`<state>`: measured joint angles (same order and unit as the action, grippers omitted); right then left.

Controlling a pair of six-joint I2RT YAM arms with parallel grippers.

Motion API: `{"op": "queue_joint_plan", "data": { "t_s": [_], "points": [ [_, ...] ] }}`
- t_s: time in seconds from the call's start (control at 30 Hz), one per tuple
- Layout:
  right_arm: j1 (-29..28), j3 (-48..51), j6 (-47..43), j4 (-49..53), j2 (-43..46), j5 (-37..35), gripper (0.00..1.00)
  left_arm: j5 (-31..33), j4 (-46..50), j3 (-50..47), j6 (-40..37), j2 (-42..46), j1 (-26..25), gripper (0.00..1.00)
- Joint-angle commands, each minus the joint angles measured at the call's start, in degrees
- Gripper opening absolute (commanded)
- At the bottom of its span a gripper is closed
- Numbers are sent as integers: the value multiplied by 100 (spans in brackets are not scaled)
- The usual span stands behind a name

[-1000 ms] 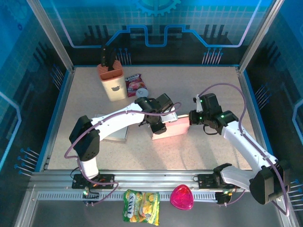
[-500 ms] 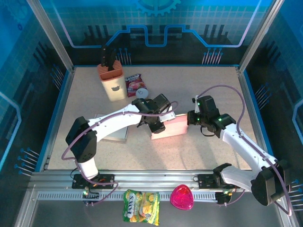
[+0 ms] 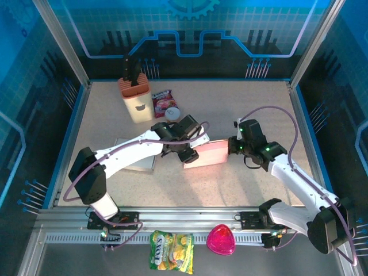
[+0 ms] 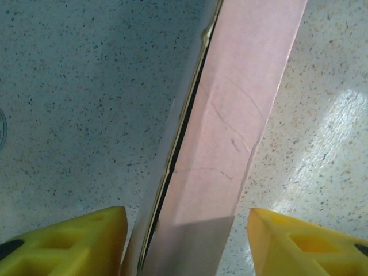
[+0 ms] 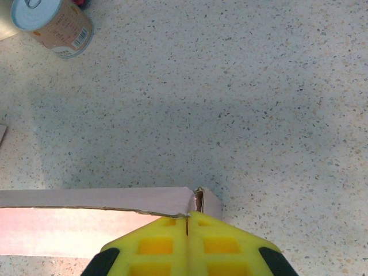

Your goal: Fold the paper box

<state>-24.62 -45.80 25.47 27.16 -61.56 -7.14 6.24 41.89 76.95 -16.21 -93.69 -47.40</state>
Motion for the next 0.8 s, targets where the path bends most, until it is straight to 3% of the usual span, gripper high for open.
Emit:
{"op": "queue_joint_plan", "data": {
  "t_s": [0.0, 0.23, 0.37, 0.53, 0.77],
  "points": [
    [-153, 133, 78, 456, -31, -113, 0, 52, -252, -161, 348, 449, 43, 62],
    [-305, 76, 190, 488, -39, -226, 0, 321, -541, -521, 1063, 1050, 45, 66],
    [-359, 35, 210, 536, -49, -277, 0, 848, -132, -570, 1895, 1401, 41, 58],
    [-381, -7, 213, 564, -78, -273, 0, 951, 351, -723, 2676, 1706, 51, 56],
    [-421, 1, 246, 572, -49, -286, 0, 403, 576, -526, 3062, 1440, 272, 60]
  ]
}}
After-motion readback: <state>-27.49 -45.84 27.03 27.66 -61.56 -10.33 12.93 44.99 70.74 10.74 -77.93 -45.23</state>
